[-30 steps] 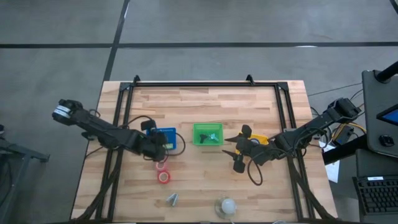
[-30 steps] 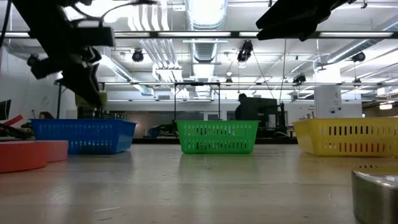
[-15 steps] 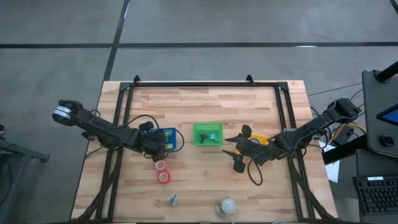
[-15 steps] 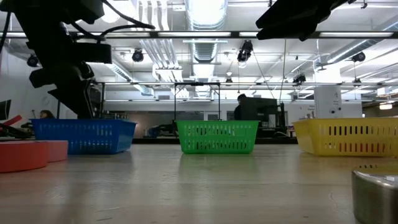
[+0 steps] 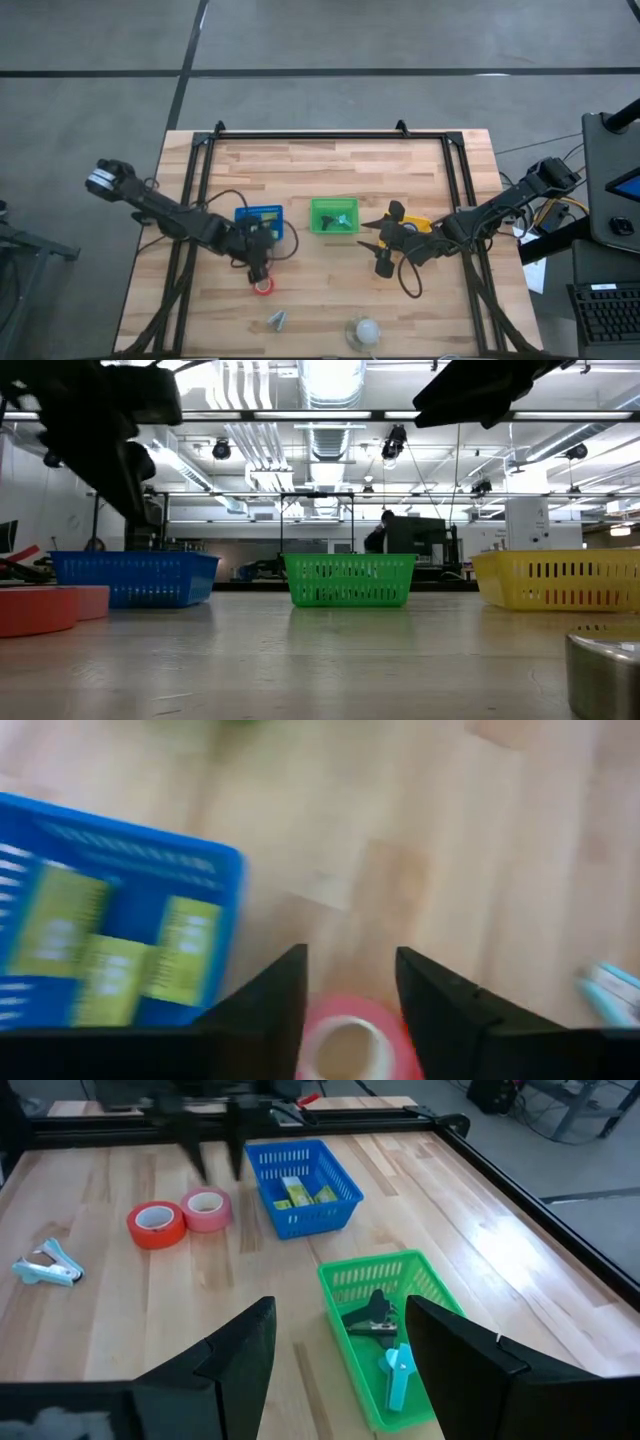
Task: Pick and place Stapler, Stapler remover, tape
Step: Put the pink tape into the yellow bin
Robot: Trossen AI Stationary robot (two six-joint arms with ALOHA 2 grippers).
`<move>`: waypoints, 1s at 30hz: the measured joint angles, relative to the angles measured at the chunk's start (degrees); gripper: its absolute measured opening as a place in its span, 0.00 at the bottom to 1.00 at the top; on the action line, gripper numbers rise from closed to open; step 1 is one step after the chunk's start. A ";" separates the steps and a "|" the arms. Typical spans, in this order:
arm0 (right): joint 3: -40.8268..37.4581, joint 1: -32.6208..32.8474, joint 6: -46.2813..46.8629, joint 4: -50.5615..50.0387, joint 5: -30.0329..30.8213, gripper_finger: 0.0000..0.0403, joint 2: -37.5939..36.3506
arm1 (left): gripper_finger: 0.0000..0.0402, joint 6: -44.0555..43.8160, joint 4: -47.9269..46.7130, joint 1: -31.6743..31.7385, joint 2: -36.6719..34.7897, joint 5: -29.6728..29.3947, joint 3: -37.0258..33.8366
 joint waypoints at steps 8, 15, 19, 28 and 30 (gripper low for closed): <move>-0.14 0.00 0.24 0.24 -0.01 0.54 0.00 | 0.48 -7.38 0.64 -7.26 0.42 1.81 -0.18; -0.14 0.03 1.49 0.20 -0.26 0.54 0.00 | 0.43 -17.46 -5.50 -10.49 0.45 1.82 -1.73; -0.14 0.13 1.44 0.20 -0.28 0.54 0.00 | 0.41 -26.44 -6.28 -10.71 0.47 1.57 -3.99; -0.14 0.13 1.14 0.75 -0.33 0.54 0.00 | 0.40 -40.83 -4.65 -10.54 0.47 -3.71 -8.09; -0.14 0.13 1.05 1.09 -0.45 0.54 0.00 | 0.39 -44.28 -3.89 -10.24 0.47 -4.88 -9.01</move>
